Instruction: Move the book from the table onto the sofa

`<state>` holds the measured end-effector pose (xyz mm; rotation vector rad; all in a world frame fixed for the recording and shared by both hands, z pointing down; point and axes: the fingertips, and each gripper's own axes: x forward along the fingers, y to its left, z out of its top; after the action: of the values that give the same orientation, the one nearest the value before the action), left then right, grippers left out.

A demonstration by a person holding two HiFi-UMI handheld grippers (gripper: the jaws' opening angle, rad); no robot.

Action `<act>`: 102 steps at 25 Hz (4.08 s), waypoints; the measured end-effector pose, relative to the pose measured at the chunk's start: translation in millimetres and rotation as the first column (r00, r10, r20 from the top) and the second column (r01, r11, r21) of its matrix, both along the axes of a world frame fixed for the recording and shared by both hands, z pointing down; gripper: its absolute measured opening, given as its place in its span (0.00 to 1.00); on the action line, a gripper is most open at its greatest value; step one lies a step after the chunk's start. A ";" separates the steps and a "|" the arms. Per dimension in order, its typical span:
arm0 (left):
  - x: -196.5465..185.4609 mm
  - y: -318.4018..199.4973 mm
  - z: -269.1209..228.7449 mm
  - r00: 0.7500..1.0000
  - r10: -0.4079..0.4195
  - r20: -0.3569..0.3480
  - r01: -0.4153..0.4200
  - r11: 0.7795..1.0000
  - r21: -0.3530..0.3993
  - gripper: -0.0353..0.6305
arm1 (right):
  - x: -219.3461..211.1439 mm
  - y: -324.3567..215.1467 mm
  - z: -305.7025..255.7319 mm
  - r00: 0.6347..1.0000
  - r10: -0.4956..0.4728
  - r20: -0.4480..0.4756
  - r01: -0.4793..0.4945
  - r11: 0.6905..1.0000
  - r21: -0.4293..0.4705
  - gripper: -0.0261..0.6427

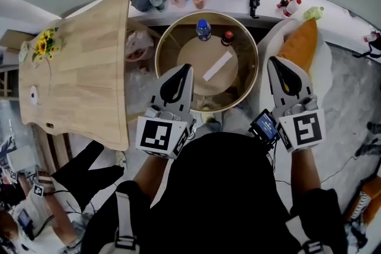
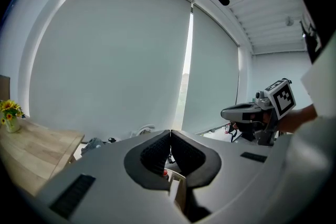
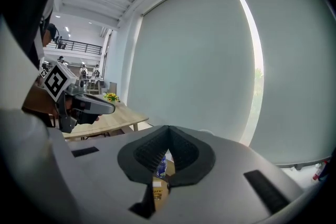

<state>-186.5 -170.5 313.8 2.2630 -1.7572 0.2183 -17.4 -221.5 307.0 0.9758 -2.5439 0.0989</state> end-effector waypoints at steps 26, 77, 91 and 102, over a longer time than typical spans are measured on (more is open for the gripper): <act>-55.4 -31.5 55.7 0.978 -0.203 -0.044 0.197 0.973 -0.123 0.07 | -116.8 0.3 103.3 0.685 -0.702 -0.194 0.689 0.711 -0.139 0.31; -108.4 6.5 227.6 0.876 -0.471 -0.103 0.412 0.843 -0.346 0.07 | -119.1 34.3 358.2 -0.092 -0.817 -0.570 0.854 0.229 -0.466 0.40; -115.9 17.0 231.6 0.857 -0.504 -0.104 0.443 0.825 -0.351 0.07 | -118.7 34.4 394.9 -0.208 -0.740 -0.640 0.824 0.220 -0.522 0.28; -114.1 15.5 212.6 0.870 -0.485 -0.091 0.438 0.843 -0.313 0.07 | -117.5 34.4 392.0 -0.140 -0.760 -0.635 0.798 0.293 -0.526 0.27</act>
<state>-300.6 -155.1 526.4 1.5530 -1.9724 0.1618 -134.9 -187.1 699.1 -0.6849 -1.6671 -0.6590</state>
